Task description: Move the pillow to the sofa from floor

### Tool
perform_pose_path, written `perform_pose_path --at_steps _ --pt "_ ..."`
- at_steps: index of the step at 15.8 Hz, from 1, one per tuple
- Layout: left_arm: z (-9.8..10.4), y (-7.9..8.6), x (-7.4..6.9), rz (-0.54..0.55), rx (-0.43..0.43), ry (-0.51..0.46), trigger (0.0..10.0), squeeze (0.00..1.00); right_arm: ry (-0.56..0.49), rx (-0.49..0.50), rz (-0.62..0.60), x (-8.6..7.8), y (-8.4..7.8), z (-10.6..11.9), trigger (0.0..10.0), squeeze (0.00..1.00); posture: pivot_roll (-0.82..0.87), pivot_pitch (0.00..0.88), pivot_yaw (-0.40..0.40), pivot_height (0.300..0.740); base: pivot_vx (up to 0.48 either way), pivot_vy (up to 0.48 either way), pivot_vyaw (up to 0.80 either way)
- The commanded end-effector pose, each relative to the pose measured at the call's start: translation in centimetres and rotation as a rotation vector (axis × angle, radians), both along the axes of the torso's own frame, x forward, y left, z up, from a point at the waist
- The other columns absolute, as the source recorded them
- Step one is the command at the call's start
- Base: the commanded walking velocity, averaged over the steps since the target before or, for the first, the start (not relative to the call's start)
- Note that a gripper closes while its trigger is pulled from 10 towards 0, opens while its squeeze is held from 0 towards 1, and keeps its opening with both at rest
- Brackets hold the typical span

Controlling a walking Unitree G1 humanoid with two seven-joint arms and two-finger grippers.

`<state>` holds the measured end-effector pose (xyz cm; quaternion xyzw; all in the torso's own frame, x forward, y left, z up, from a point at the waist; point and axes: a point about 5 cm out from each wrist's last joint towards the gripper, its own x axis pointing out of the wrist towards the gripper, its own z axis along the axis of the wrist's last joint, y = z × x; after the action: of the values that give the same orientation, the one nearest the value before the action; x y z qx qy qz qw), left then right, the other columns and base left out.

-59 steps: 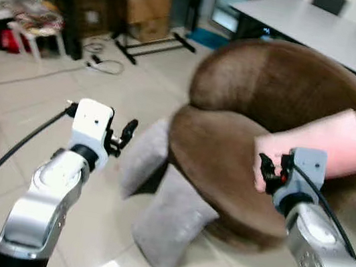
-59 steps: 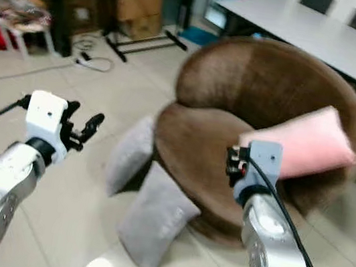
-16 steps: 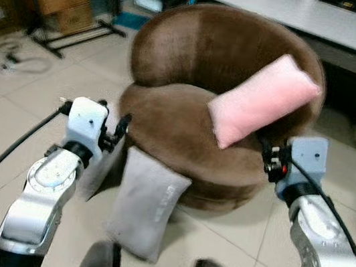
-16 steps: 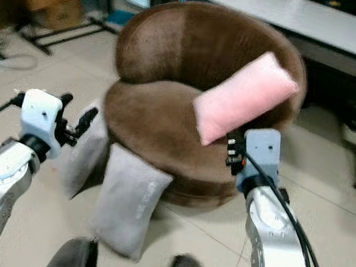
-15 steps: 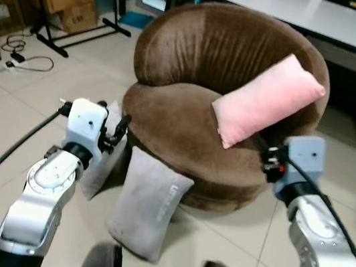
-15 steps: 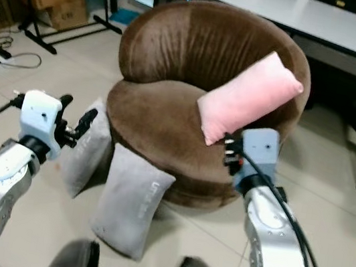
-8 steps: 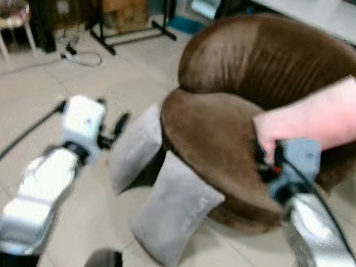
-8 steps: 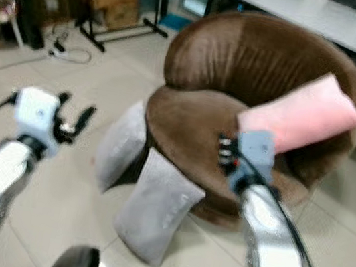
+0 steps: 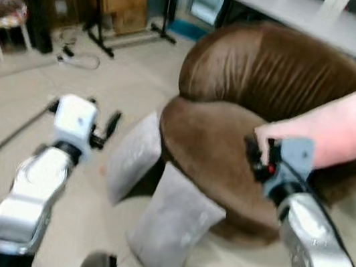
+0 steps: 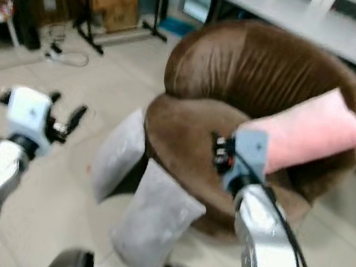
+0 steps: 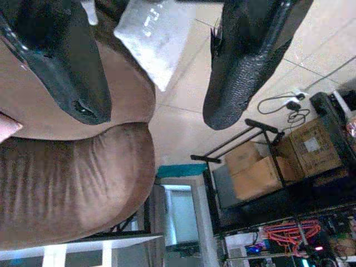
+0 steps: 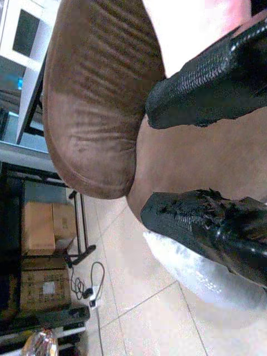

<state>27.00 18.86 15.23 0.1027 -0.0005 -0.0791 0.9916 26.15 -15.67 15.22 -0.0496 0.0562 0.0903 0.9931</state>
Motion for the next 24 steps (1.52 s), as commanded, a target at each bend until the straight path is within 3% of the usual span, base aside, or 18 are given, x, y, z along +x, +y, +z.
perform_pose_path --at_steps 1,11,13,16,24 --pt "0.17 -1.0 0.11 -0.034 -0.005 -0.006 10.0 0.17 -0.001 -0.002 -0.027 0.03 -0.85 0.13 10.0 0.0 -0.12 0.0 -0.037 0.655 0.326 0.0 0.0" --pt "0.25 -1.1 0.14 -0.04 -0.009 -0.014 10.0 0.17 0.011 0.003 -0.017 -0.01 -0.81 -0.12 10.0 0.0 -0.12 0.0 -0.038 0.655 0.356 0.0 0.0" --pt "0.12 -1.13 0.05 -0.039 -0.02 -0.012 10.0 0.14 0.012 0.021 -0.024 -0.12 -1.0 -0.28 10.0 0.0 -0.12 0.0 -0.038 0.636 0.156 0.0 0.0" --pt "-0.14 -1.23 -0.01 -0.034 0.001 -0.01 10.0 0.0 0.008 0.02 -0.04 -0.24 -1.62 -0.28 10.0 0.0 -0.12 0.0 -0.038 0.611 0.0 0.0 0.0" --pt "-0.24 -1.02 -0.09 -0.017 0.008 -0.01 10.0 0.0 0.012 0.04 -0.031 -0.32 -1.46 -0.47 10.0 0.0 -0.12 0.0 -0.038 0.536 0.0 0.0 0.0"
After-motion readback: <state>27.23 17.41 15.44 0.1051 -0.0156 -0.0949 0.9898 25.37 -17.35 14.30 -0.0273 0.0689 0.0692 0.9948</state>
